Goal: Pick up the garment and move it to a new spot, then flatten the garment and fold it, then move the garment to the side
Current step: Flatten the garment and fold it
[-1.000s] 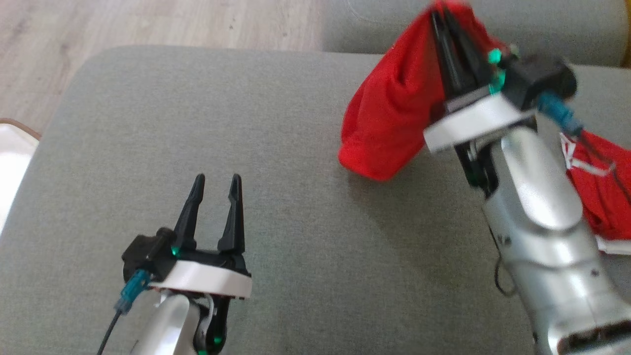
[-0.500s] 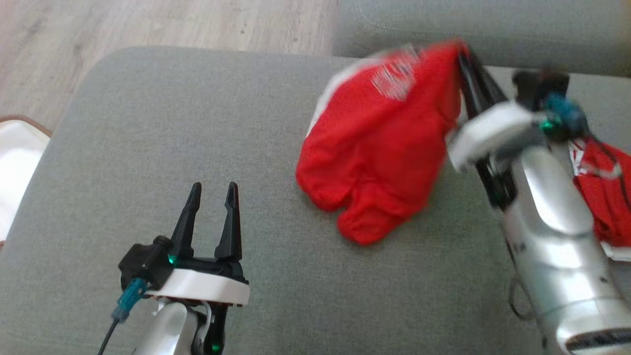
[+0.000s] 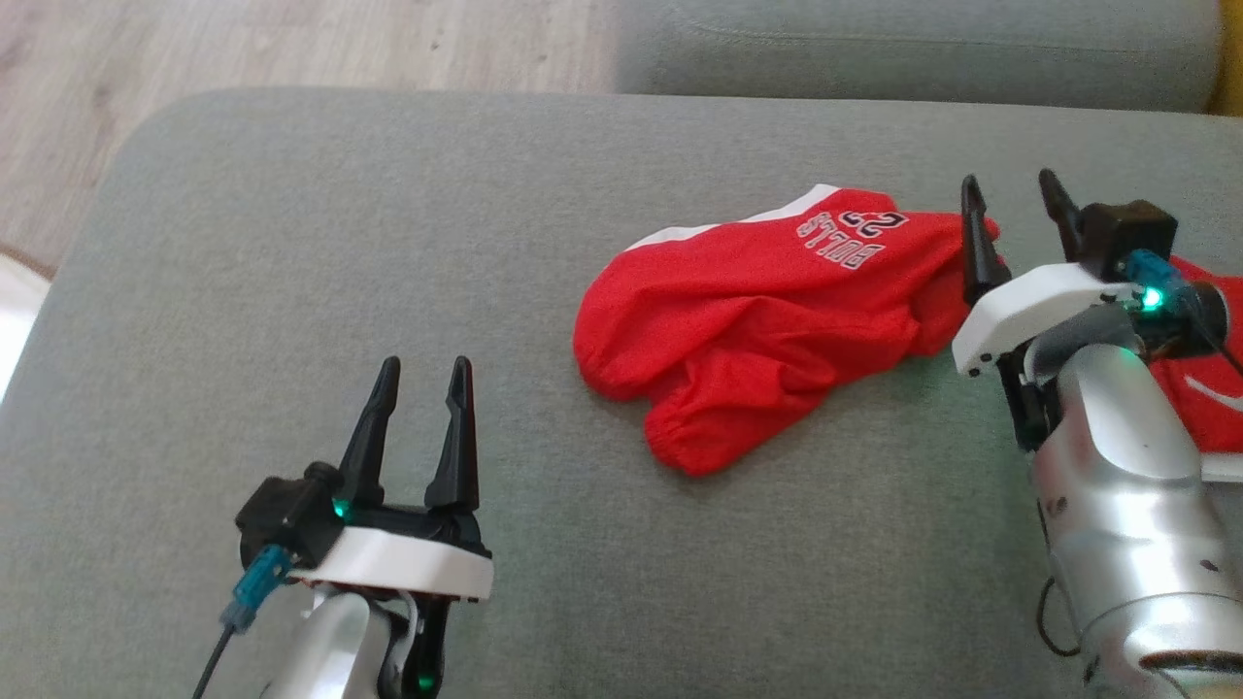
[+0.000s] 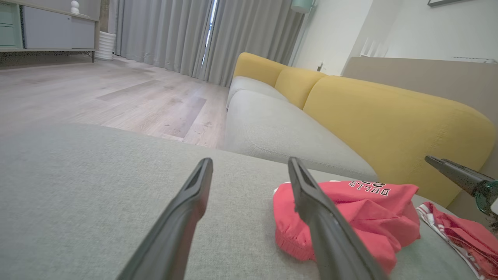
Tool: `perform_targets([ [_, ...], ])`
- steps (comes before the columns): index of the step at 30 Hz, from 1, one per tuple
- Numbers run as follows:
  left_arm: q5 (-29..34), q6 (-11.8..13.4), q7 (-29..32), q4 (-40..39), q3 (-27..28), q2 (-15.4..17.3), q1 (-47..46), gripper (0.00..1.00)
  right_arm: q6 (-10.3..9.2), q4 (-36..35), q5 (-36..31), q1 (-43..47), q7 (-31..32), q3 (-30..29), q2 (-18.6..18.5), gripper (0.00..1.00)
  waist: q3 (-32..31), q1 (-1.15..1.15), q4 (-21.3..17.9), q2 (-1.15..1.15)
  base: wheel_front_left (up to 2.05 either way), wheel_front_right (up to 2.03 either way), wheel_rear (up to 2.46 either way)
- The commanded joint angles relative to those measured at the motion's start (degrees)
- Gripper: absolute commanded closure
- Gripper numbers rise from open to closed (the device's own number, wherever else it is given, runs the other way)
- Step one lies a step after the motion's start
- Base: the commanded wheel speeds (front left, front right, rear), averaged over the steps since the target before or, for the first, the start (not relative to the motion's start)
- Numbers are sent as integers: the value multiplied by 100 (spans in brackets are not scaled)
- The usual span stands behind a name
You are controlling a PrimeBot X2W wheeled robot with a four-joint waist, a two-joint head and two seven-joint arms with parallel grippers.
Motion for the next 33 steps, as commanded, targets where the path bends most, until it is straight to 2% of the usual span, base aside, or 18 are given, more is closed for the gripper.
perform_targets([
  [1, 41, 2, -53, -182, 199, 32, -226, 0, -4, -370, 177, -20, -137, 262, 98, 0, -81, 0, -135, 0, 0, 0, 0],
  [2, 41, 2, -53, -182, 199, 32, -226, 0, -4, -370, 177, -20, -137, 262, 98, 0, -81, 0, -135, 0, 0, 0, 0],
  [4, 41, -1, -53, -201, 214, 22, -200, 0, -4, -651, 592, 208, -175, 635, 105, 0, -122, 0, -219, 0, 0, 0, 0],
  [8, 40, -3, -53, -253, 252, 1, -137, 0, -4, -1740, 1317, 924, -189, 1243, 107, 0, -156, 0, -424, 0, 0, 0, 0],
  [12, 42, -16, -53, -283, 279, -15, -110, 0, -4, -2862, 1737, 1835, -191, 1408, 108, 0, -140, 0, -593, 0, 0, 0, 0],
  [16, 50, -40, -53, -275, 288, -28, -114, 0, -4, -3624, 2102, 2629, -192, 1327, 108, 0, -115, 0, -715, 0, 0, 0, 0],
  [21, 46, -68, -53, -258, 324, -14, -126, 0, -4, -4023, 2270, 3031, -192, 1256, 109, 0, -60, 0, -868, 0, 0, 0, 0],
  [28, 76, -90, -33, -232, 340, 94, -288, 0, -4, -4211, 2312, 2923, -192, 1320, 109, 0, 83, 0, -1072, 0, 0, 0, 0],
  [33, 169, -84, 255, -84, 269, 230, -681, 0, -4, -4310, 2346, 2865, -193, 1275, 109, 0, 326, 0, -1190, 0, 0, 0, 0],
])
